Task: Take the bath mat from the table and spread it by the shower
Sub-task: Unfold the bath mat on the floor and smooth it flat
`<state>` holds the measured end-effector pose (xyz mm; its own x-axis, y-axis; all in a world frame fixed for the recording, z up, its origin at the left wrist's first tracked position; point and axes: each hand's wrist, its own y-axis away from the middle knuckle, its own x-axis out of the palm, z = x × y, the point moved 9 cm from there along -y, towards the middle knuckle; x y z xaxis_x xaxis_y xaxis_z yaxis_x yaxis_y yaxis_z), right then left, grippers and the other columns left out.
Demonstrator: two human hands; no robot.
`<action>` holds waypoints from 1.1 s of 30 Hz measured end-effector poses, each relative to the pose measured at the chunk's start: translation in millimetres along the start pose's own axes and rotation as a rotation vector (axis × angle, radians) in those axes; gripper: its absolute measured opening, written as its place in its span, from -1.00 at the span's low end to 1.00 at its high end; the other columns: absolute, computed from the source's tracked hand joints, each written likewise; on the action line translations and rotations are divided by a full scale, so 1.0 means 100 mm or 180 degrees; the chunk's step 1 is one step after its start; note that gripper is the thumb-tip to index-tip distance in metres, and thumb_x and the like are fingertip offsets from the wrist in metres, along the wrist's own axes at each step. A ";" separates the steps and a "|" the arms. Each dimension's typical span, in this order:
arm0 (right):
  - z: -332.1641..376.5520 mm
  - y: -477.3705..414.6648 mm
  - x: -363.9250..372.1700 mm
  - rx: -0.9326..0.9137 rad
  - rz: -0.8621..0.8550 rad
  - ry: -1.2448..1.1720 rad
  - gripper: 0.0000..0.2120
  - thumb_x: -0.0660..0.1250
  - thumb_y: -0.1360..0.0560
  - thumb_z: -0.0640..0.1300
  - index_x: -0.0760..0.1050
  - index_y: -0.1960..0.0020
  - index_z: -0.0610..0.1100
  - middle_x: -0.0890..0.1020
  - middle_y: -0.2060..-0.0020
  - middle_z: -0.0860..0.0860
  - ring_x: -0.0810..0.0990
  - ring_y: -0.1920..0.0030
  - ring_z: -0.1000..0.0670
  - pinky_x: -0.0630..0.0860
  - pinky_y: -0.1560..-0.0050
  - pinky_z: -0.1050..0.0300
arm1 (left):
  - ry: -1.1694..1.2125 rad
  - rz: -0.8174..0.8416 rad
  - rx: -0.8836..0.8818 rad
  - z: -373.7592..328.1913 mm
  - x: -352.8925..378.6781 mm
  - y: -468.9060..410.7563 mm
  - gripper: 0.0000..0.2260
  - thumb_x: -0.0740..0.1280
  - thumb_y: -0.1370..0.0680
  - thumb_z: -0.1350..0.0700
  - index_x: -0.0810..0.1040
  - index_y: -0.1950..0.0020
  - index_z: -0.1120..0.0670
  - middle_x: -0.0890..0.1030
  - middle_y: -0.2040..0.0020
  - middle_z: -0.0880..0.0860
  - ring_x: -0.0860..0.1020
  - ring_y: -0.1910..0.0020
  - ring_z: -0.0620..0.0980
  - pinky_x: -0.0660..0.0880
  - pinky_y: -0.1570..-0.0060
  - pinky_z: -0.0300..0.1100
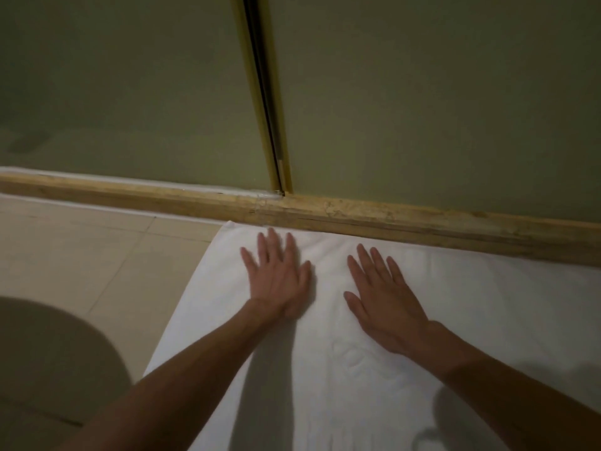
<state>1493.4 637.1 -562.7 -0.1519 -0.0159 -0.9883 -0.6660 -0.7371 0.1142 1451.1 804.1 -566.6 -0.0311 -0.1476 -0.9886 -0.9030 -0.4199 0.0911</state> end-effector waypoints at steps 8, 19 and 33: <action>0.60 -0.39 0.07 -0.0539 0.0089 -0.0051 -0.39 -0.22 -0.59 0.18 -0.21 -0.54 -0.08 -0.22 -0.53 -0.07 -0.29 -0.51 -0.07 -0.26 -0.49 -0.05 | 0.0032 0.0380 -0.0554 0.73 0.08 -0.16 -0.28 -0.21 -0.54 -0.33 -0.27 -0.56 0.07 -0.32 -0.55 0.19 -0.32 -0.52 0.19 -0.30 -0.39 0.29; 0.78 -0.52 0.09 -0.0453 0.0110 -0.0028 -0.37 -0.22 -0.57 0.24 -0.20 -0.54 -0.04 -0.21 -0.54 -0.07 -0.30 -0.51 -0.10 -0.17 -0.50 -0.14 | 0.0057 0.0325 -0.0341 0.86 0.01 -0.29 -0.27 -0.17 -0.54 -0.37 -0.20 -0.58 0.03 -0.29 -0.56 0.18 -0.28 -0.53 0.17 -0.26 -0.44 0.24; 0.68 -0.29 -0.02 -0.0342 0.0185 -0.0112 -0.36 -0.17 -0.57 0.23 -0.20 -0.54 -0.05 -0.21 -0.53 -0.10 -0.28 -0.51 -0.10 -0.17 -0.51 -0.10 | 0.0238 0.0207 -0.0274 0.73 -0.16 -0.08 -0.33 -0.13 -0.58 -0.30 -0.23 -0.57 0.02 -0.31 -0.55 0.17 -0.32 -0.52 0.16 -0.33 -0.41 0.20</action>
<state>1463.8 704.4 -557.2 -0.2149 -0.0384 -0.9759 -0.5736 -0.8038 0.1580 1428.1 875.0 -560.8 -0.0535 -0.2421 -0.9688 -0.8599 -0.4820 0.1680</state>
